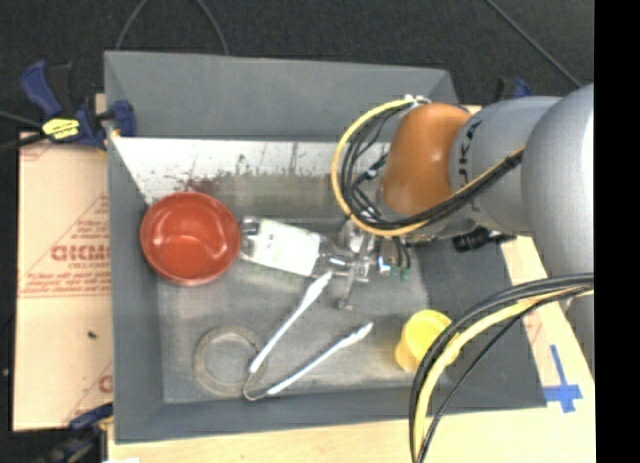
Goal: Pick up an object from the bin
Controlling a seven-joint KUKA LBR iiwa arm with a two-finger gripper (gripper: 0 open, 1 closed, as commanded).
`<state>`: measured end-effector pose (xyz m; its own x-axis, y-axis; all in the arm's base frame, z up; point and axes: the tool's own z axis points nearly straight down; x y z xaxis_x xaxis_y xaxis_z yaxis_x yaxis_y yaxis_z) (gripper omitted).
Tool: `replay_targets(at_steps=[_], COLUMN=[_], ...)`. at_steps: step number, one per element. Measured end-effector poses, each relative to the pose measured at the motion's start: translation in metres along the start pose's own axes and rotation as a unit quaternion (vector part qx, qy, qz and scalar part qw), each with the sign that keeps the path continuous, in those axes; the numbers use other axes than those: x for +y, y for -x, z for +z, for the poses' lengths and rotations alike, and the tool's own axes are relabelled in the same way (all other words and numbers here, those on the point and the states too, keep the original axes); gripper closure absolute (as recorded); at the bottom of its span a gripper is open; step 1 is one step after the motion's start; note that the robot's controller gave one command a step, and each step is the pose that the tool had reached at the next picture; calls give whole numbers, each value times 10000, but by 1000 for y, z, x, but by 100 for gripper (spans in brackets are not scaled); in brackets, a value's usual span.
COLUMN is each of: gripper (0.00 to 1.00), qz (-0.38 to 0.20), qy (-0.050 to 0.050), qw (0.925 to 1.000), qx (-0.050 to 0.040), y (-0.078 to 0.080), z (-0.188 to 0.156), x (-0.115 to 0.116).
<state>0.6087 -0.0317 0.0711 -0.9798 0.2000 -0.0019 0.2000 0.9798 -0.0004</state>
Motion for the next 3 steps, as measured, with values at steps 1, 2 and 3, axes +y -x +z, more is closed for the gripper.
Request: replay_targets(at_steps=[1,2,3], gripper=[0,100,100], qz=[-170,-34,-36], qy=[-3,-3,-4], qw=[9998,10000,10000], qx=[-78,-39,-39], y=[20,5,5], z=[0,-2,-2], x=[23,2,2])
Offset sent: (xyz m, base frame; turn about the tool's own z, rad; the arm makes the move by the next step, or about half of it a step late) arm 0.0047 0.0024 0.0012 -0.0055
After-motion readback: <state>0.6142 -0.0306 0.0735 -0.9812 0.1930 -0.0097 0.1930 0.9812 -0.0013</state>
